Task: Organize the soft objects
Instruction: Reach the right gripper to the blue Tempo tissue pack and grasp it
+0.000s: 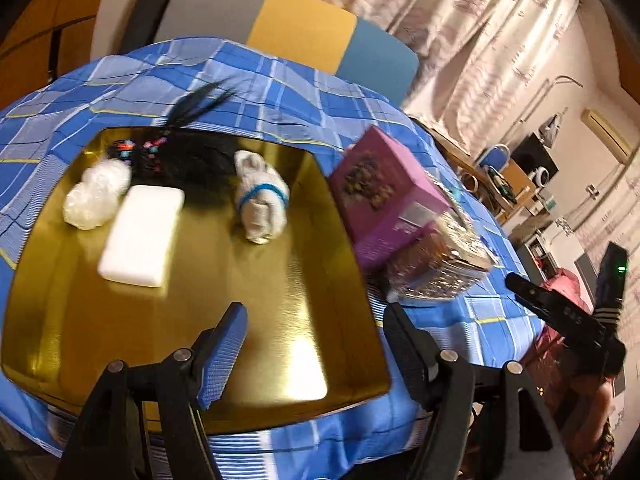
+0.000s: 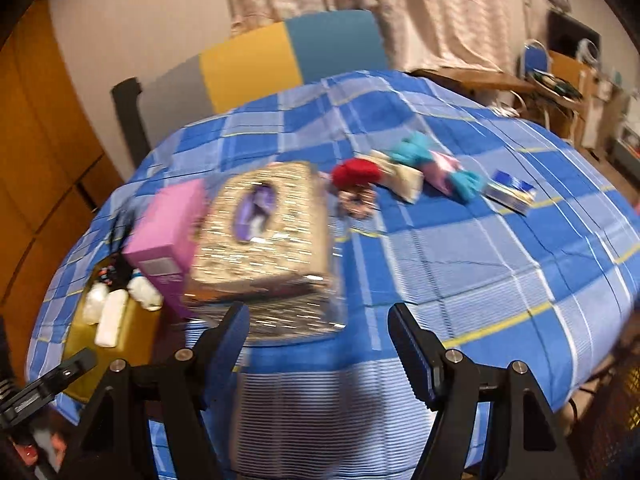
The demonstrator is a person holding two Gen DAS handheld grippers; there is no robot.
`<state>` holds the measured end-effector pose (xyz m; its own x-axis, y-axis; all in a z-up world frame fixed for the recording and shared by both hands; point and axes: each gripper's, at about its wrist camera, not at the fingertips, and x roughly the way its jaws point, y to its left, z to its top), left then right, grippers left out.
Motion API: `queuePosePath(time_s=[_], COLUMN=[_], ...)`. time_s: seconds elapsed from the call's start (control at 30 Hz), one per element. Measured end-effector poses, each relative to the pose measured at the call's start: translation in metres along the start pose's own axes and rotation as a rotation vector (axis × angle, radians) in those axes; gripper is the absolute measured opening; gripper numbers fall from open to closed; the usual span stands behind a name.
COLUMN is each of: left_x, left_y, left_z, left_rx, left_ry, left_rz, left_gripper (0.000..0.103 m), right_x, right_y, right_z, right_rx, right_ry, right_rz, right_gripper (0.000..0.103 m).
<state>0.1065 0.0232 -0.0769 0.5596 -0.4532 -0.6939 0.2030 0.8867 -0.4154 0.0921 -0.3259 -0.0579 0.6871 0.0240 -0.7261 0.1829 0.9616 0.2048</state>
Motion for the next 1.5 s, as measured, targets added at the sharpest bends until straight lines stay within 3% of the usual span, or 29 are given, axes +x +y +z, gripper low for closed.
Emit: queuePosePath(time_s=[0.17,0.33,0.57,0.77,0.83,1.03,1.4,1.47,1.5], left_x=[0.004,0.007,0.009,0.007,0.008,0.008,0.017,0.021,0.024], left_y=[-0.016,-0.032,-0.054,-0.071,-0.077,-0.097,-0.154,-0.163,-0.169], left_z=[-0.004,-0.005,0.001,0.011,0.014,0.026,0.047,0.049,0.051], left_rx=[0.023,0.055,0.064,0.031,0.034,0.047,0.162,0.180,0.187], left_ry=[0.015,0.029,0.018,-0.019,-0.015,-0.022,-0.014,-0.005,-0.001], left_rz=[-0.045,-0.046,-0.056,-0.081,-0.076,-0.108,-0.137,-0.144,-0.151], left_gripper=[0.071,0.071,0.071,0.071,0.071,0.071,0.072,0.072,0.072], right_x=[0.009,0.026,0.043,0.066,0.082,0.125,0.177,0.176,0.175], right_y=[-0.040,-0.076,-0.138,-0.177,-0.190,-0.218,-0.217,-0.215,-0.214], right_z=[-0.007,0.002,0.054,0.106,0.121,0.134,0.147,0.146,0.146], right_rx=[0.064,0.029,-0.074,-0.211,-0.228,-0.198,-0.309,-0.347,-0.356], right_ry=[0.016,0.050,0.075,0.070,0.105,0.163,0.246,0.229,0.221], right_rz=[-0.060,-0.130,-0.200,-0.322,-0.322,-0.295,-0.247,-0.229,-0.225], right_gripper=[0.072,0.073,0.073,0.075,0.080,0.080,0.081,0.078,0.071])
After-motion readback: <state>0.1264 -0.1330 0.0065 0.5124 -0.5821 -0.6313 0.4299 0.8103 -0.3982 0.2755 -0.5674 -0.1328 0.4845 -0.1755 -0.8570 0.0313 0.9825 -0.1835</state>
